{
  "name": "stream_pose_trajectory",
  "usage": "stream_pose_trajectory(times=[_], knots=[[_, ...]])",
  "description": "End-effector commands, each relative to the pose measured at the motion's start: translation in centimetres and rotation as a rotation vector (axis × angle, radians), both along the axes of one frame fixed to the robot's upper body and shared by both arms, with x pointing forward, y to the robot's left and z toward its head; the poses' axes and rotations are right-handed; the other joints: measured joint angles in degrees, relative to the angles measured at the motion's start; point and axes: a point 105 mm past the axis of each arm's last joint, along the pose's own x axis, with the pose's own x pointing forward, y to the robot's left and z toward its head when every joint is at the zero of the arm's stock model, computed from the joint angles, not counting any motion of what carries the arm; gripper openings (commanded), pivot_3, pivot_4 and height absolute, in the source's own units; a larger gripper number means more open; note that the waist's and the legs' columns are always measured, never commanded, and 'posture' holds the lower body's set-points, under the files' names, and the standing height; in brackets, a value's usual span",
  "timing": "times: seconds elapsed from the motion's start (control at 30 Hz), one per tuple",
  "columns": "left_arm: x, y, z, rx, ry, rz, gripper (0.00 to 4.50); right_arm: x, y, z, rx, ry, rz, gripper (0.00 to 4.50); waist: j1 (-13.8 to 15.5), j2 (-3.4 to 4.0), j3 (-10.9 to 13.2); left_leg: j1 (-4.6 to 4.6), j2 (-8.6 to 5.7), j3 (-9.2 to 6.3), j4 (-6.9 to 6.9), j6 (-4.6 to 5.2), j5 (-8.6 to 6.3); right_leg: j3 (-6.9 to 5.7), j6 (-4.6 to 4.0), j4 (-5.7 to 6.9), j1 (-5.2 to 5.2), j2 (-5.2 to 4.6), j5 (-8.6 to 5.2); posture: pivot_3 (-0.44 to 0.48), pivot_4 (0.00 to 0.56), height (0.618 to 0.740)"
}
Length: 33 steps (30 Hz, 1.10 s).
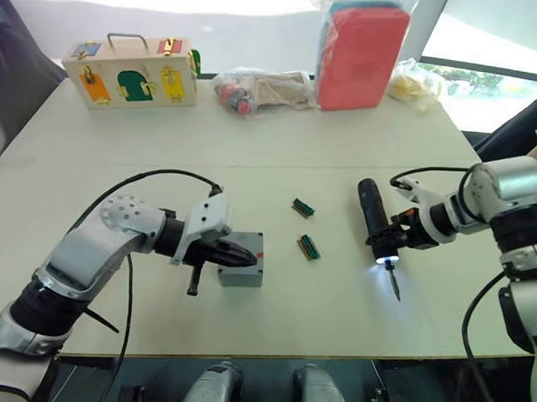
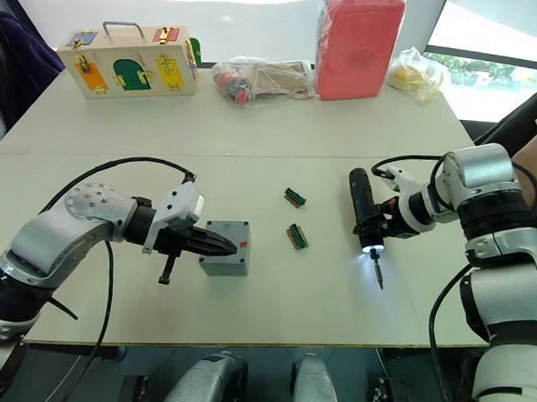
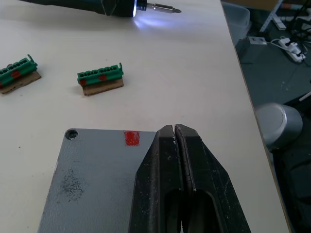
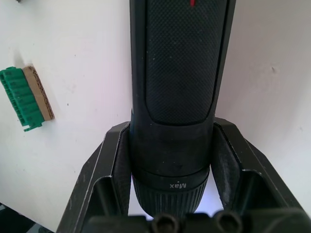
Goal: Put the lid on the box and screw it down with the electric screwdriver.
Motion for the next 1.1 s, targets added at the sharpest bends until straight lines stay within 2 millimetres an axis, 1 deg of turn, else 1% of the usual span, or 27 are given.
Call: stream_pose_trajectory(times=[0.03, 0.07, 0.13, 0.17, 0.2, 0.23, 0.3, 0.37, 0.43, 0.5, 0.53, 0.57, 0.6, 0.63, 0.73, 0.77, 0.8, 0.87, 0.9, 0.97, 1.1], knots=[[0.1, 0.3, 0.8, -0.011, -0.038, 0.025, 0.00, 1.1, 0.0, 1.4, -0.015, -0.071, 0.022, 2.27, 0.0, 0.00, 0.0, 0.00, 0.00, 0.00, 0.00, -0.07, 0.04, 0.00, 0.00, 0.01, -0.01, 0.05, 0.00, 0.000, 0.150, 0.740], [0.2, 0.5, 0.8, -0.010, -0.036, 0.040, 0.00, 1.1, -0.1, 1.3, -0.019, -0.072, 0.029, 2.82, 0.0, 0.00, 0.0, 0.00, 0.02, -0.01, 0.00, -0.09, 0.05, 0.00, 0.00, 0.01, -0.01, 0.07, 0.00, 0.000, 0.150, 0.740], [0.3, 1.0, 0.8, -0.012, -0.031, 0.065, 0.00, 1.2, 0.0, 1.3, -0.023, -0.076, 0.042, 3.33, 0.0, -0.01, 0.0, 0.00, 0.02, -0.01, 0.00, -0.09, 0.05, 0.00, 0.00, 0.01, -0.01, 0.07, 0.00, 0.000, 0.150, 0.740], [0.4, 1.4, 0.8, -0.015, -0.029, 0.081, 0.00, 1.3, 0.0, 1.4, -0.022, -0.083, 0.046, 3.81, 0.0, -0.01, 0.0, 0.00, 0.02, -0.01, 0.01, -0.09, 0.05, 0.00, 0.00, 0.01, -0.01, 0.07, 0.00, 0.000, 0.150, 0.740], [0.5, 1.9, 1.0, -0.023, -0.024, 0.107, 0.00, 1.6, -0.1, 1.8, -0.029, -0.110, 0.048, 4.20, -0.1, 0.00, 0.0, 0.00, 0.02, -0.01, 0.02, -0.09, 0.05, 0.00, 0.00, 0.02, -0.01, 0.07, 0.00, 0.000, 0.150, 0.740], [0.7, 2.4, 1.3, -0.036, -0.019, 0.133, 0.00, 1.8, -0.1, 2.2, -0.035, -0.137, 0.044, 4.46, -0.1, -0.01, 0.0, 0.00, 0.02, -0.01, 0.02, -0.10, 0.05, 0.00, 0.00, 0.03, -0.01, 0.08, 0.00, 0.000, 0.150, 0.740], [1.1, 3.7, 2.4, -0.087, -0.002, 0.205, 0.00, 2.4, 0.1, 3.8, -0.039, -0.236, 0.087, 4.46, -0.1, 0.00, 0.0, 0.01, 0.03, -0.02, 0.02, -0.10, 0.06, 0.01, 0.00, 0.04, -0.01, 0.06, 0.00, 0.000, 0.150, 0.740], [1.2, 5.3, 3.4, -0.136, 0.023, 0.285, 0.00, 2.9, 0.0, 5.8, -0.073, -0.384, 0.145, 4.46, 0.0, 0.00, 0.0, 0.00, 0.02, -0.02, 0.02, -0.10, 0.06, 0.01, 0.00, 0.12, -0.08, 0.05, 0.00, 0.000, 0.150, 0.740], [1.0, 6.8, 3.9, -0.157, 0.047, 0.349, 0.00, 2.7, 0.6, 7.9, -0.049, -0.529, 0.215, 4.46, 0.0, 0.00, 0.0, 0.00, 0.02, -0.02, -0.01, -0.10, 0.05, 0.01, 0.00, 0.17, -0.14, 0.06, 0.00, 0.000, 0.150, 0.740], [0.5, 8.0, 3.6, -0.141, 0.072, 0.397, 0.00, 2.2, 1.7, 9.8, 0.010, -0.692, 0.292, 4.46, 0.0, 0.00, 0.0, 0.00, 0.03, -0.03, -0.03, -0.10, 0.05, 0.01, 0.01, 0.19, -0.15, 0.06, -0.01, 0.000, 0.150, 0.740], [0.1, 8.5, 3.3, -0.126, 0.087, 0.418, 0.00, 1.5, 2.3, 10.6, 0.050, -0.776, 0.336, 4.46, 0.0, -0.04, 0.0, 0.00, 0.04, -0.03, -0.05, -0.10, 0.05, 0.00, 0.01, 0.17, -0.14, 0.08, -0.01, 0.000, 0.150, 0.740], [-0.6, 9.0, 2.9, -0.113, 0.115, 0.441, 0.00, 0.2, 3.2, 10.8, 0.098, -0.848, 0.397, 4.46, 0.0, -0.04, 0.0, 0.00, 0.05, -0.03, -0.05, -0.10, 0.04, 0.00, 0.01, 0.16, -0.12, 0.06, -0.01, 0.000, 0.150, 0.740], [-1.4, 9.5, 2.3, -0.108, 0.156, 0.464, 0.00, -1.8, 4.2, 10.2, 0.143, -0.864, 0.475, 4.46, 0.0, -0.09, 0.0, 0.01, 0.05, -0.03, -0.03, -0.09, 0.04, 0.01, 0.01, 0.17, -0.10, 0.05, -0.01, 0.000, 0.150, 0.740], [-2.0, 9.8, 2.0, -0.106, 0.184, 0.479, 0.00, -3.3, 5.0, 9.6, 0.169, -0.864, 0.527, 4.46, 0.1, -0.09, 0.0, 0.01, 0.07, -0.07, -0.07, -0.03, 0.01, 0.01, 0.01, 0.10, -0.07, 0.04, -0.01, 0.000, 0.150, 0.740], [-4.3, 10.0, 0.0, -0.069, 0.277, 0.503, 0.00, -9.1, 8.1, 6.9, 0.312, -0.797, 0.711, 4.46, 0.2, -0.10, 0.0, 0.01, 0.08, -0.11, -0.01, 0.12, -0.08, 0.03, 0.01, 0.14, -0.02, -0.01, -0.01, 0.000, 0.150, 0.740], [-4.9, 10.1, -0.4, -0.060, 0.297, 0.511, 0.00, -10.6, 8.8, 6.0, 0.335, -0.768, 0.758, 4.46, 0.2, -0.09, 0.0, 0.08, 0.08, -0.11, 0.03, 0.13, -0.09, 0.04, 0.00, 0.17, 0.05, -0.03, -0.01, 0.000, 0.150, 0.740], [-5.5, 10.0, -0.9, -0.056, 0.320, 0.516, 0.00, -12.1, 9.2, 4.7, 0.344, -0.715, 0.802, 4.46, 0.2, -0.10, 0.0, 0.08, 0.07, -0.10, 0.03, 0.14, -0.09, 0.04, 0.00, 0.18, 0.06, -0.05, 0.00, 0.000, 0.150, 0.740], [-6.6, 9.7, -1.5, -0.051, 0.350, 0.518, 0.00, -14.3, 9.8, 2.7, 0.360, -0.629, 0.861, 4.46, 0.4, -0.13, 0.0, 0.20, 0.08, -0.12, 0.04, 0.13, -0.09, 0.03, -0.01, 0.17, 0.23, -0.07, -0.01, 0.000, 0.150, 0.740], [-7.3, 9.4, -1.9, -0.038, 0.364, 0.505, 0.00, -15.1, 10.0, 1.9, 0.355, -0.597, 0.887, 4.46, 0.6, -0.15, 0.0, 0.30, 0.07, -0.13, 0.05, 0.13, -0.10, 0.01, -0.02, 0.15, 0.35, -0.08, -0.01, 0.000, 0.150, 0.740], [-8.2, 9.0, -2.5, -0.012, 0.377, 0.488, 0.00, -15.6, 10.1, 1.0, 0.337, -0.573, 0.906, 4.46, 0.8, -0.19, -0.1, 0.33, 0.07, -0.13, 0.04, 0.14, -0.11, 0.00, -0.03, 0.02, 0.44, -0.09, -0.02, 0.000, 0.150, 0.740], [-8.8, 8.6, -3.0, -0.036, 0.393, 0.492, 0.00, -14.9, 9.6, -0.3, 0.270, -0.570, 0.910, 4.46, 1.4, -0.19, -0.1, 0.32, 0.07, -0.10, 0.03, 0.14, -0.11, -0.01, -0.03, -0.05, 0.42, -0.11, -0.02, 0.000, 0.150, 0.740]])
